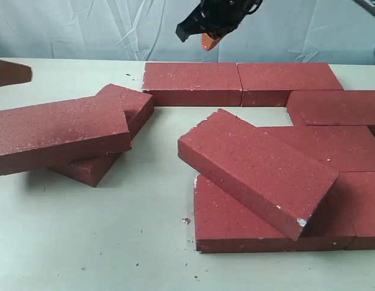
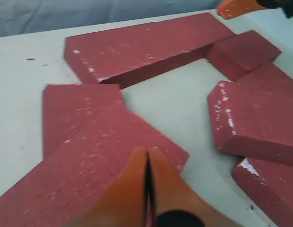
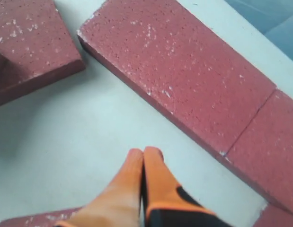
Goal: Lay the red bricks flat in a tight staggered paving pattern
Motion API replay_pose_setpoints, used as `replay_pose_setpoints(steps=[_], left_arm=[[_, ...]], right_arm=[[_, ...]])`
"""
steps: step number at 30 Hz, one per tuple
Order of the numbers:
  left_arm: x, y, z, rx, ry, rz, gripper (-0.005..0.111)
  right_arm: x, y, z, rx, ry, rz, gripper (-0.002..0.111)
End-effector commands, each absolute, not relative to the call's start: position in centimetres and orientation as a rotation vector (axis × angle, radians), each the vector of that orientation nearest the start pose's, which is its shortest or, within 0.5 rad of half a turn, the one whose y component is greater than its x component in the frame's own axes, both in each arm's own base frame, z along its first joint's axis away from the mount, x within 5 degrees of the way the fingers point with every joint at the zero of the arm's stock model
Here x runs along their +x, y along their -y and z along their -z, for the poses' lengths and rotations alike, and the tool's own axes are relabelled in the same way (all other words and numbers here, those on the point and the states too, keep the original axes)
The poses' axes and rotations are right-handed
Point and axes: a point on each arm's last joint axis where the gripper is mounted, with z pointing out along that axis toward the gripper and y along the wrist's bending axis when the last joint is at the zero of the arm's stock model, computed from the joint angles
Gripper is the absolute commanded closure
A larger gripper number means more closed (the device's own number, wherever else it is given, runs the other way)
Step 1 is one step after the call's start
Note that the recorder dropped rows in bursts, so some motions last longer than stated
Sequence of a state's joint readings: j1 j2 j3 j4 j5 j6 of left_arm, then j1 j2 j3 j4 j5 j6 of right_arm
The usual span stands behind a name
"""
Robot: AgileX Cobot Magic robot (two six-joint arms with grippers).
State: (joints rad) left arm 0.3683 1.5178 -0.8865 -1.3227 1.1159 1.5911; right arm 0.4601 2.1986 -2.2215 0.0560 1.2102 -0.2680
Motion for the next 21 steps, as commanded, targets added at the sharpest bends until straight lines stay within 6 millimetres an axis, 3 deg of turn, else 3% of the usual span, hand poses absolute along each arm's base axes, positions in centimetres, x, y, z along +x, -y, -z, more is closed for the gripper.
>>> replay_pose_setpoints(steps=[1,7,13,21], left_arm=[[29.0,1.8,-25.8,0.675,-2.007,0.800,0.107],[29.6,7.8,-25.0,0.804,-2.032,0.609,0.107],[29.2,11.2,-24.6,0.841,-2.022,0.630,0.107],[30.8,15.0,-22.0,0.920,-2.074,0.672,0.107]], right_arm=[[40.1,-19.9,-31.5,-0.926,-2.559,-0.106,0.109],[34.4,-16.6,-32.3,-0.966,-2.632,-0.028,0.109],[28.9,-13.8,-31.5,-1.073,-2.636,0.015,0.109],[23.3,-11.0,-31.3,-0.980,-2.467,-0.054,0.109]])
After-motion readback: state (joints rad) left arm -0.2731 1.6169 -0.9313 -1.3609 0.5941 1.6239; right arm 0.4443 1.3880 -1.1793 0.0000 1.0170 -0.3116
